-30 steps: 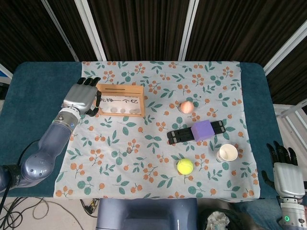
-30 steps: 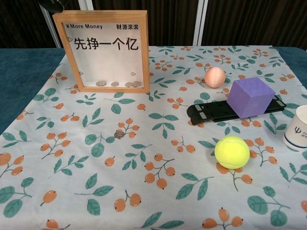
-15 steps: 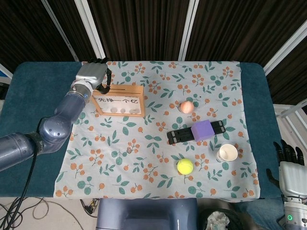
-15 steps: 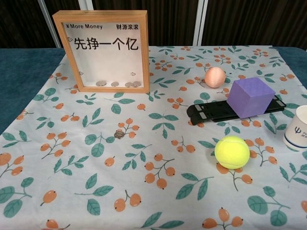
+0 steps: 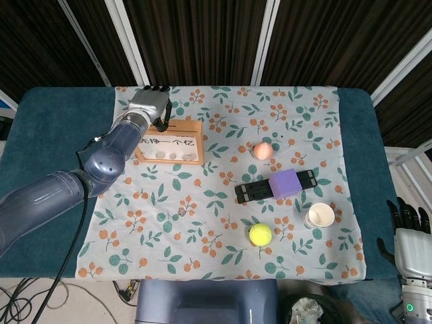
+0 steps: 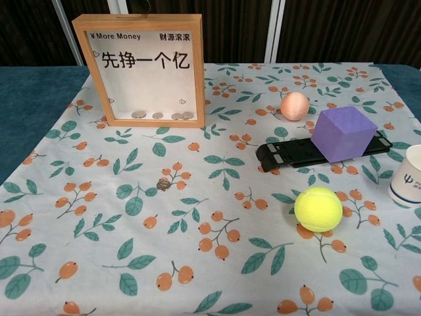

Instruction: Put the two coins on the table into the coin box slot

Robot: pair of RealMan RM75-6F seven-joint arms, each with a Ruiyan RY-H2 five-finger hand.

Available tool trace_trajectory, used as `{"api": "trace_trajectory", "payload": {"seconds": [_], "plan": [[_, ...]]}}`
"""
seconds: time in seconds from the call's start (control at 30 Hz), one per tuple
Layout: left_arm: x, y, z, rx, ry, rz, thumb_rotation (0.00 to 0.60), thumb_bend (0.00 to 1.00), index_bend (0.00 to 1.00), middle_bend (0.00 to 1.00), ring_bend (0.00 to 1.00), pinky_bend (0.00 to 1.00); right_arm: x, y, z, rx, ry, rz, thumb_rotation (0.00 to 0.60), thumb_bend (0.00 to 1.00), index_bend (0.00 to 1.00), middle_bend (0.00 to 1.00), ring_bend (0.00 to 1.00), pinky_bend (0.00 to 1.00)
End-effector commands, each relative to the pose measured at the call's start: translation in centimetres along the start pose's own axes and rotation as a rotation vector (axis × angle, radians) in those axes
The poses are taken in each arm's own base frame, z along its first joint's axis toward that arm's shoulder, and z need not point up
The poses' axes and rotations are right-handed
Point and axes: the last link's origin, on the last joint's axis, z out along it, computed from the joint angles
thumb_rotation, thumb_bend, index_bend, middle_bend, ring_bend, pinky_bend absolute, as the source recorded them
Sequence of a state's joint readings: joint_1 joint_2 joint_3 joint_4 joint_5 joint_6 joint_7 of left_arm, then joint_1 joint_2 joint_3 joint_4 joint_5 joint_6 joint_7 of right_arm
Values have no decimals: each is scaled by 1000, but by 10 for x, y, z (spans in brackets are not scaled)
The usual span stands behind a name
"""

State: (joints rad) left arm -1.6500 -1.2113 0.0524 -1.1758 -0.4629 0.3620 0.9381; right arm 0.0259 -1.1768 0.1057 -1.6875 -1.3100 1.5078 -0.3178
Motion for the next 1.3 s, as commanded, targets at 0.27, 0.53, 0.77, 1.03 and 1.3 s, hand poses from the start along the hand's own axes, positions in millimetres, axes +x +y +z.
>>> {"api": "trace_trajectory", "payload": {"seconds": [0.27,0.53,0.77,1.03,1.3], "plan": [[2,2,1,-3,-8,-6,600,663,654,0,0,0,0,0,1,-12,0,-2,600,407,96,43,91,0],[-1,0,3,-5,-22,-18,600,634,652,0,0,0,1,2,2,-44,-1,7,600,406,96,43,88,0],[-2,-2,3,-5,-33,-16,600,629,650,0,0,0,1,1,1,-40,-5,6,600,406,96,43,87,0],[-2,-8,2,3,-47,-12,600,628,648,0,0,0,1,1,1,-40,-7,6,600,406,96,43,87,0],[-2,-11,5,2,-60,-19,600,586,633,0,0,0,1,2,1,-45,-7,9,600,407,96,43,87,0]]}}
